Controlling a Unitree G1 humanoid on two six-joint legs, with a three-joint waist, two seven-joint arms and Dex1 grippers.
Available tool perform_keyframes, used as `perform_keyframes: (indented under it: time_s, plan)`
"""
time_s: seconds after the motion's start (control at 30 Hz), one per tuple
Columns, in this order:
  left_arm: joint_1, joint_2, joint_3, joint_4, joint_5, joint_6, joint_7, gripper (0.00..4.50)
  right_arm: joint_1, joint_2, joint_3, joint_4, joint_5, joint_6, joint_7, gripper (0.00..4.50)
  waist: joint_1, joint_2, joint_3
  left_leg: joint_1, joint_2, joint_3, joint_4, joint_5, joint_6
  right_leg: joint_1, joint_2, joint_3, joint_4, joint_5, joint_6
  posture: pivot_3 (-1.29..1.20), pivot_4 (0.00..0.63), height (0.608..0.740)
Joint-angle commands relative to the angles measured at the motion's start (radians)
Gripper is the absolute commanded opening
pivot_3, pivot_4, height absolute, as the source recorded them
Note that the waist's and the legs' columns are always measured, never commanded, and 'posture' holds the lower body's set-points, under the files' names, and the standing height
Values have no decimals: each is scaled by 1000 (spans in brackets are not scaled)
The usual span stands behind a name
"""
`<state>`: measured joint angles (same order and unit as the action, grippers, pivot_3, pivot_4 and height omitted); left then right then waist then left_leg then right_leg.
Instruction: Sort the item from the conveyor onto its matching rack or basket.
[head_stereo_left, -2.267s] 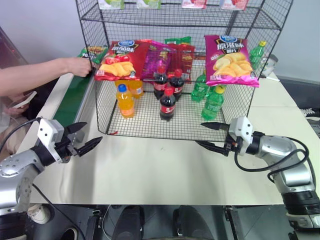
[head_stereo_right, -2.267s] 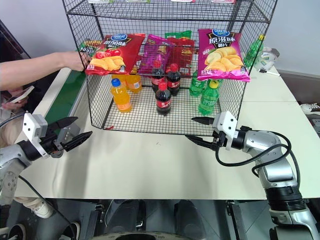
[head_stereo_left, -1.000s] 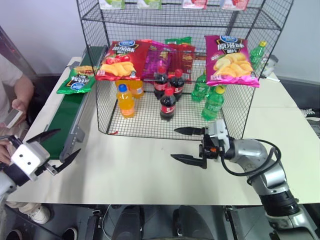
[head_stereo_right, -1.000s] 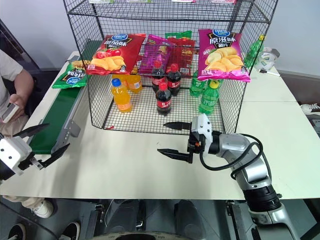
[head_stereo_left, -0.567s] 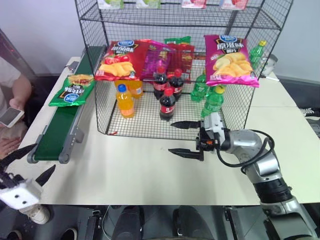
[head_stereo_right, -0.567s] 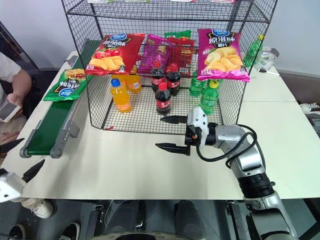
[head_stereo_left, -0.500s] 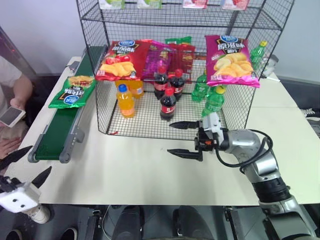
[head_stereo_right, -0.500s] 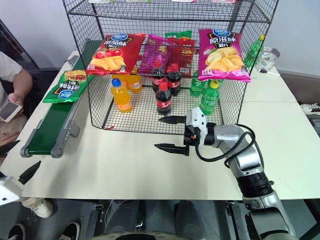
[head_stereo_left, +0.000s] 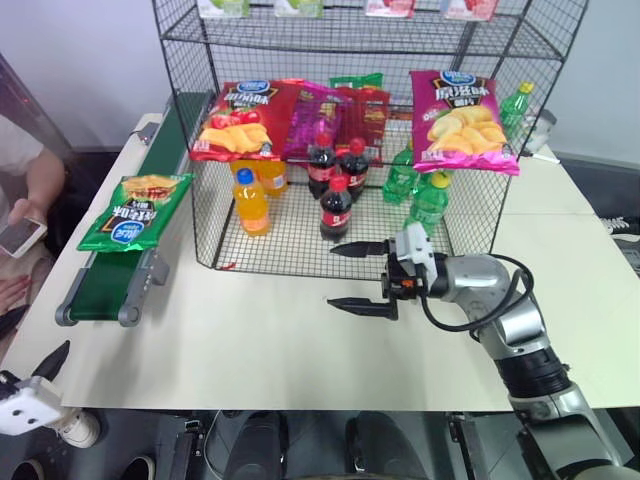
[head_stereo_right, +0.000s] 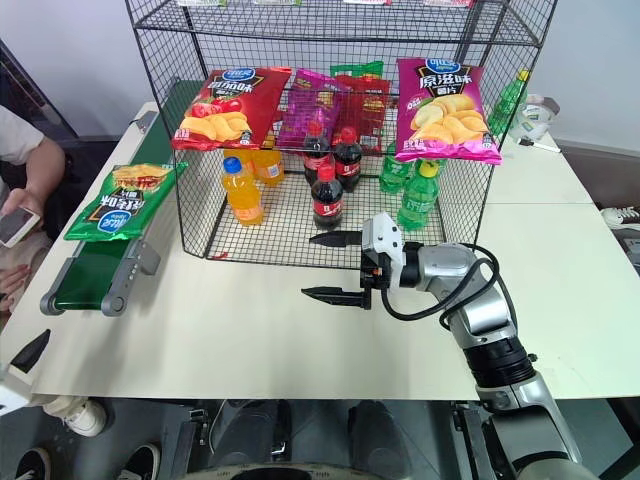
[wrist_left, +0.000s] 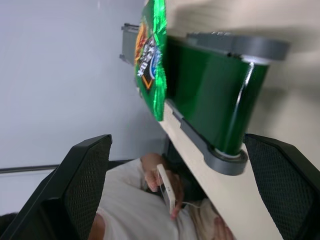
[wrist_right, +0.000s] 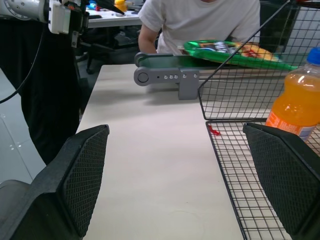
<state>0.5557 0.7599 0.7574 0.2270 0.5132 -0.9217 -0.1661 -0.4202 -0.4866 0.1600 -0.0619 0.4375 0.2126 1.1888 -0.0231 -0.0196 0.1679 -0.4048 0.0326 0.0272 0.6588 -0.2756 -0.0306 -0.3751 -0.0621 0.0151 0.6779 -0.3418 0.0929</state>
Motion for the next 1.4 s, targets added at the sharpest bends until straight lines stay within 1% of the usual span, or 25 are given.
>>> perform_keyframes:
  time_s: [0.03,0.3,0.8,1.0,1.1,1.17,1.23,1.33,1.37,1.4]
  plan:
    - [-9,28,-30,17,6,11,48,4500,-19,0,-10,-33,6,0,-4,4468,-2,0,0,0,0,0,0,0,0,0,0,0,0,0,0,0,150,739]
    - [-21,63,-92,39,-1,26,93,4500,-2,-21,-25,-40,5,-6,-4,4468,-22,0,0,0,0,0,-1,0,0,0,0,0,0,0,0,0,150,739]
    - [-19,86,-150,50,-6,42,135,4500,19,-49,-34,-34,-1,-36,4,4468,-21,0,0,0,0,0,-2,0,0,-1,0,0,0,0,0,0,150,739]
    - [-51,85,-200,68,-12,49,138,4500,-9,-62,-43,-56,3,-9,-10,4468,-21,0,0,0,0,0,-2,0,0,-1,0,0,0,0,0,0,150,739]
    - [-61,89,-216,70,-33,49,130,3701,-13,-69,-44,-65,5,1,-12,4500,-21,0,0,0,0,0,-2,0,0,-1,0,0,0,0,0,0,150,739]
    - [-59,92,-224,75,-46,44,124,2668,-13,-70,-43,-70,4,5,-17,4500,-21,0,0,0,0,0,-2,0,0,-1,0,0,0,0,0,0,150,739]
    - [-52,95,-227,69,-61,39,118,1755,-16,-70,-42,-73,4,8,-22,4500,-22,0,0,0,0,0,-2,0,0,-1,0,0,0,0,0,0,150,739]
    - [-33,103,-222,49,-95,28,97,200,-15,-72,-43,-64,0,0,-22,4500,-21,0,0,0,0,0,-2,0,0,-1,0,0,0,0,0,0,150,739]
    - [-26,108,-215,41,-120,23,84,83,-15,-72,-43,-58,-2,-4,-21,4500,-22,0,0,0,0,0,-2,0,0,-1,0,0,0,0,0,0,150,739]
    - [-19,112,-209,34,-142,22,73,83,-13,-72,-43,-54,-3,-8,-19,4500,-22,0,0,0,0,0,-2,0,0,-1,0,0,0,0,0,0,150,739]
